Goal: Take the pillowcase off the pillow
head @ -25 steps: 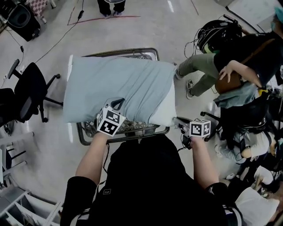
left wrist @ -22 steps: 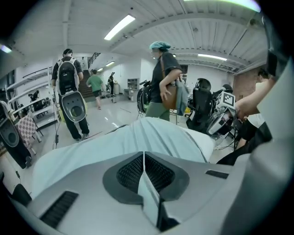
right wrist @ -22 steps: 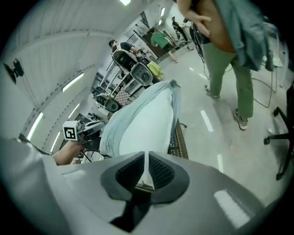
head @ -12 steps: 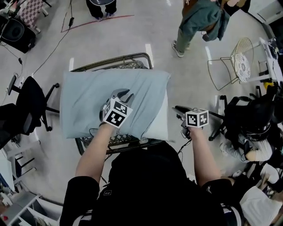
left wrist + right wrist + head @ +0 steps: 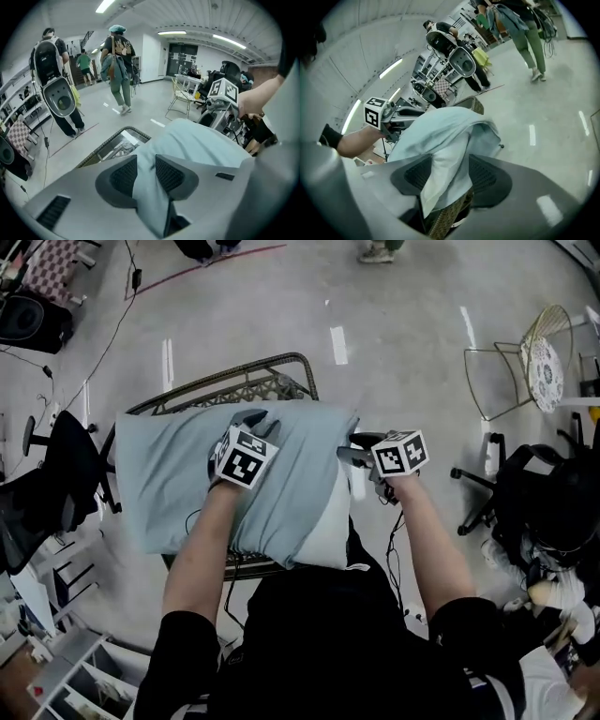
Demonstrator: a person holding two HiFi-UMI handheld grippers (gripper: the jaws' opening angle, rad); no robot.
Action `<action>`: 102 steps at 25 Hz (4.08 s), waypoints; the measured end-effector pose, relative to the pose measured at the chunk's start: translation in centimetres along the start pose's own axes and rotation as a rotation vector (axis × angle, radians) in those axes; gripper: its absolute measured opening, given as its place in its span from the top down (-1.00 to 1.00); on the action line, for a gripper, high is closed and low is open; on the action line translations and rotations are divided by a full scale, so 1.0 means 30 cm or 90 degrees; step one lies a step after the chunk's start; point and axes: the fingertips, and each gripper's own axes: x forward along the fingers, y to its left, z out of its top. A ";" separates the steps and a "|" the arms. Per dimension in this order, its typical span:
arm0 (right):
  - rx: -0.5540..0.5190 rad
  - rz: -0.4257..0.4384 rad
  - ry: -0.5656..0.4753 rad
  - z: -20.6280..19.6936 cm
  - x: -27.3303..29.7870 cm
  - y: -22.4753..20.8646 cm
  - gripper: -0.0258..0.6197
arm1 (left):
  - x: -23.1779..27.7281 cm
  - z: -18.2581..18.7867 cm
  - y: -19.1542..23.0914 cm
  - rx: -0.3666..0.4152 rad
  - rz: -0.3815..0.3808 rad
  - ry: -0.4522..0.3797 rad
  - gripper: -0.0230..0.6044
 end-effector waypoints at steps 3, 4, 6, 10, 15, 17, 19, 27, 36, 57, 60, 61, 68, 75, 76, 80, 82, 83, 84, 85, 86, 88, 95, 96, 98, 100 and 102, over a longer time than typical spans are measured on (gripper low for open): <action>0.006 0.066 0.013 0.010 0.049 0.011 0.03 | 0.037 -0.026 0.010 -0.013 -0.011 0.021 0.54; 0.003 0.081 0.018 0.015 0.068 0.012 -0.03 | 0.046 -0.032 0.016 -0.010 -0.009 0.026 0.53; -0.003 0.119 0.026 0.025 0.103 0.026 -0.08 | 0.063 -0.036 0.026 0.004 -0.002 0.040 0.49; -0.035 0.206 0.024 0.041 0.111 0.092 0.22 | 0.067 -0.042 0.040 0.032 0.017 0.076 0.66; -0.029 0.253 -0.065 0.119 -0.027 0.098 0.90 | 0.016 -0.044 0.106 0.054 0.072 0.078 0.90; -0.036 0.238 -0.068 0.127 -0.046 0.098 0.90 | -0.009 -0.041 0.137 0.048 0.081 0.077 0.91; -0.054 0.206 -0.033 0.109 -0.013 0.100 0.89 | -0.031 -0.045 0.155 0.044 0.082 0.079 0.91; -0.060 0.122 -0.007 0.122 0.038 0.049 0.29 | -0.065 -0.093 0.198 0.098 0.131 0.111 0.91; -0.134 0.204 0.010 0.160 0.204 0.198 0.32 | -0.064 -0.131 0.186 0.023 0.100 0.098 0.91; -0.080 0.171 -0.026 0.019 -0.083 0.142 0.70 | -0.299 -0.309 0.332 0.001 0.175 0.113 0.90; -0.137 0.078 0.029 0.014 -0.086 0.095 0.45 | -0.263 -0.190 0.265 0.027 0.150 0.068 0.76; -0.150 0.058 0.028 0.039 -0.095 0.086 0.35 | -0.247 -0.149 0.243 0.035 0.136 0.053 0.63; -0.335 0.003 0.093 0.223 -0.027 0.133 -0.11 | -0.071 -0.095 0.168 0.090 0.066 0.086 0.46; -0.558 -0.026 0.418 0.160 0.196 0.157 -0.51 | -0.006 -0.142 0.169 0.076 0.029 0.112 0.50; -0.559 -0.020 0.459 0.130 0.219 0.153 -0.51 | -0.005 -0.149 0.168 0.082 0.026 0.116 0.58; -0.594 -0.016 0.565 0.040 0.251 0.152 -0.27 | -0.016 -0.178 0.193 0.143 0.054 0.140 0.89; -0.630 -0.043 0.587 0.040 0.217 0.149 0.03 | -0.028 -0.200 0.216 0.168 0.070 0.152 0.90; -0.634 -0.039 0.581 0.042 0.203 0.161 0.17 | -0.038 -0.212 0.230 0.175 0.074 0.155 0.90; -0.630 -0.023 0.563 0.046 0.194 0.179 0.28 | -0.051 -0.223 0.243 0.177 0.076 0.156 0.90; -0.625 -0.010 0.542 0.056 0.184 0.191 0.36 | -0.067 -0.233 0.253 0.175 0.075 0.155 0.90; -0.620 -0.005 0.527 0.071 0.168 0.195 0.42 | -0.085 -0.241 0.260 0.171 0.074 0.152 0.90; -0.612 0.003 0.513 0.092 0.133 0.204 0.47 | -0.123 -0.251 0.269 0.163 0.070 0.144 0.90; -0.595 0.027 0.496 0.105 0.057 0.237 0.49 | -0.220 -0.284 0.280 0.138 0.072 0.118 0.90; -0.590 0.026 0.493 0.101 0.050 0.238 0.48 | -0.228 -0.284 0.275 0.131 0.069 0.113 0.90; -0.591 0.012 0.485 0.097 0.043 0.244 0.35 | -0.241 -0.271 0.257 0.110 0.059 0.092 0.90; -0.608 -0.021 0.473 0.112 0.044 0.249 0.12 | -0.263 -0.241 0.255 0.060 0.047 0.057 0.82; -0.628 -0.055 0.468 0.130 0.056 0.252 -0.02 | -0.299 -0.216 0.293 0.011 0.051 0.022 0.44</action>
